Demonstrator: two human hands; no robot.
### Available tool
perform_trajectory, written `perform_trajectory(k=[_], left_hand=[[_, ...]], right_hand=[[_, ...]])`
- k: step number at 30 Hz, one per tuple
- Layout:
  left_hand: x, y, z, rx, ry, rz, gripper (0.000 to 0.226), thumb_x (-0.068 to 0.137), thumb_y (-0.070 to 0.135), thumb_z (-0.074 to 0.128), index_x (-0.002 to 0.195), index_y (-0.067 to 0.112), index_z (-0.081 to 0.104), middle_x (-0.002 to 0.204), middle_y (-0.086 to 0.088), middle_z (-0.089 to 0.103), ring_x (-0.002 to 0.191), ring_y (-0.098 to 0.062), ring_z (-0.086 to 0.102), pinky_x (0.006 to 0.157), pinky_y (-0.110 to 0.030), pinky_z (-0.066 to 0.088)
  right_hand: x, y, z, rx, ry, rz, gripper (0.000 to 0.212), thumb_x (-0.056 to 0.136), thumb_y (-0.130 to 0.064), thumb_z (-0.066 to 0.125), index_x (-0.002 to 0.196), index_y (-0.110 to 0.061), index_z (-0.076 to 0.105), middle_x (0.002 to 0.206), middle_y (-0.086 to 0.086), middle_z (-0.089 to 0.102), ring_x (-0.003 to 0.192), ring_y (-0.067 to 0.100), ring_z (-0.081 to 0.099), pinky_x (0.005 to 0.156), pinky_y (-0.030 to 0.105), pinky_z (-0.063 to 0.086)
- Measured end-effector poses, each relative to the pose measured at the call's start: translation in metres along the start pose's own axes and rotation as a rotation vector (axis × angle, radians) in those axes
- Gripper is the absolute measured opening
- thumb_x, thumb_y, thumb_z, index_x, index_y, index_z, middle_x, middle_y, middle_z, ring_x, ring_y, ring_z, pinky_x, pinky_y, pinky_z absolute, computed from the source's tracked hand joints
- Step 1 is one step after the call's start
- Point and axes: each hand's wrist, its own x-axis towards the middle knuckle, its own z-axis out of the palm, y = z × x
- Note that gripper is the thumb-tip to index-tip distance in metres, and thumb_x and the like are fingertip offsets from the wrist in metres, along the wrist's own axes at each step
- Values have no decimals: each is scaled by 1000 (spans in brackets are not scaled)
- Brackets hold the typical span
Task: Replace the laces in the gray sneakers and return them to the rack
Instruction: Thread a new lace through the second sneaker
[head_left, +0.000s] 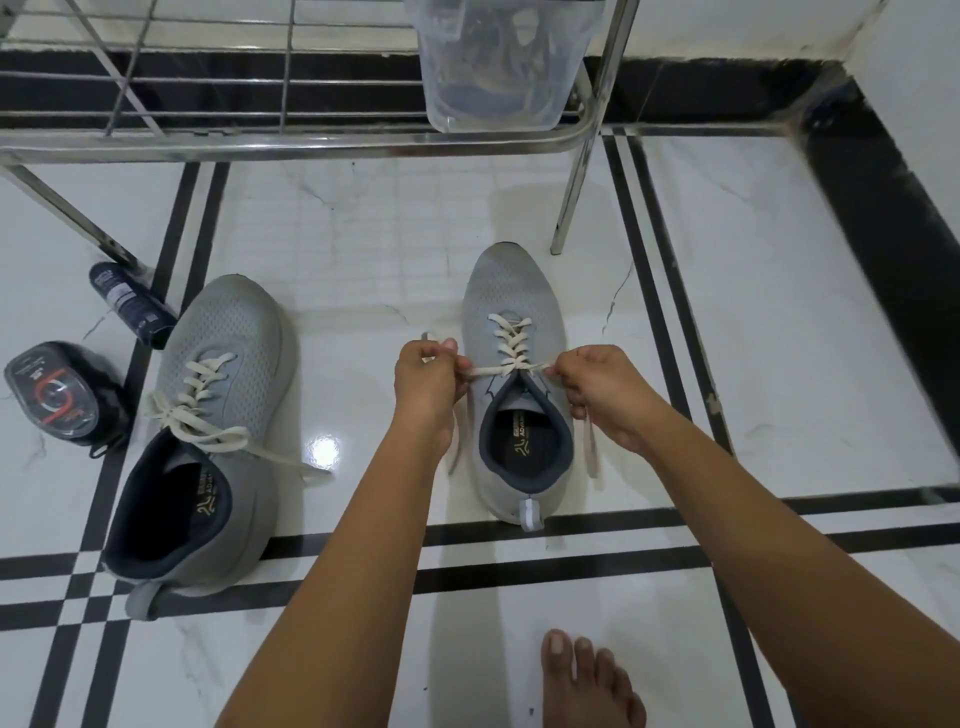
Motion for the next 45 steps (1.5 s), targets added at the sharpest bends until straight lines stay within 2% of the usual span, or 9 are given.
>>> perform_trajectory(k=[5,10,13,16,19,24,29,36,45], left_hand=[[-6,16,-2,148,-98,106,17,92,18,55,75,15,53,73,-1,61,70,-11,54,71,-24,43],[-24,37,9,227,-214,274,23,91,19,57,69,16,54,69,1,61,66,-5,57,61,-10,44],[-37,60,17,281,-295,389,20,95,26,51,79,18,61,70,5,62,73,-7,58,72,-16,46],[-49,90,25,357,-322,521,23,97,27,46,86,15,62,72,5,63,72,-3,57,60,-3,42],[-61,118,32,404,-337,625,21,98,26,45,88,15,61,74,5,63,72,-3,57,64,-8,44],[-80,169,45,425,-355,768,22,98,20,45,89,9,62,76,0,65,78,-13,63,84,-36,52],[-90,202,48,497,-319,948,21,95,23,50,97,12,68,83,0,68,83,-17,64,86,-40,52],[-93,208,44,340,-320,937,15,85,9,65,86,24,64,82,-1,70,81,-15,67,82,-36,56],[-95,203,52,91,-420,826,15,83,0,64,82,15,66,78,0,69,76,-11,65,75,-21,55]], right_hand=[[-4,-24,-11,-235,29,-59,31,96,-10,34,107,-1,61,73,1,50,63,10,44,59,21,37],[-19,-56,-16,-312,58,-274,30,99,-7,38,127,-10,50,99,9,68,89,13,60,74,17,42],[-29,-78,-14,-122,102,-348,11,96,-6,46,103,-13,52,96,4,69,88,19,66,86,33,49],[-45,-105,-13,77,102,-443,13,90,-3,57,85,-14,59,85,6,67,76,17,64,85,36,51],[-60,-130,-11,159,108,-541,13,88,-4,60,85,-15,67,77,2,66,70,14,60,76,28,53],[-72,-178,-14,296,148,-637,15,89,-4,60,102,-4,64,85,11,70,67,14,67,70,23,58],[-86,-206,-16,330,114,-701,8,88,-3,60,94,-3,65,88,12,71,77,17,70,71,24,58],[-95,-206,-13,213,182,-771,12,85,-5,65,83,-15,70,77,1,71,68,9,66,61,16,53],[-98,-208,-18,155,187,-823,19,85,-3,64,78,-19,69,73,5,69,55,5,58,60,18,54]])
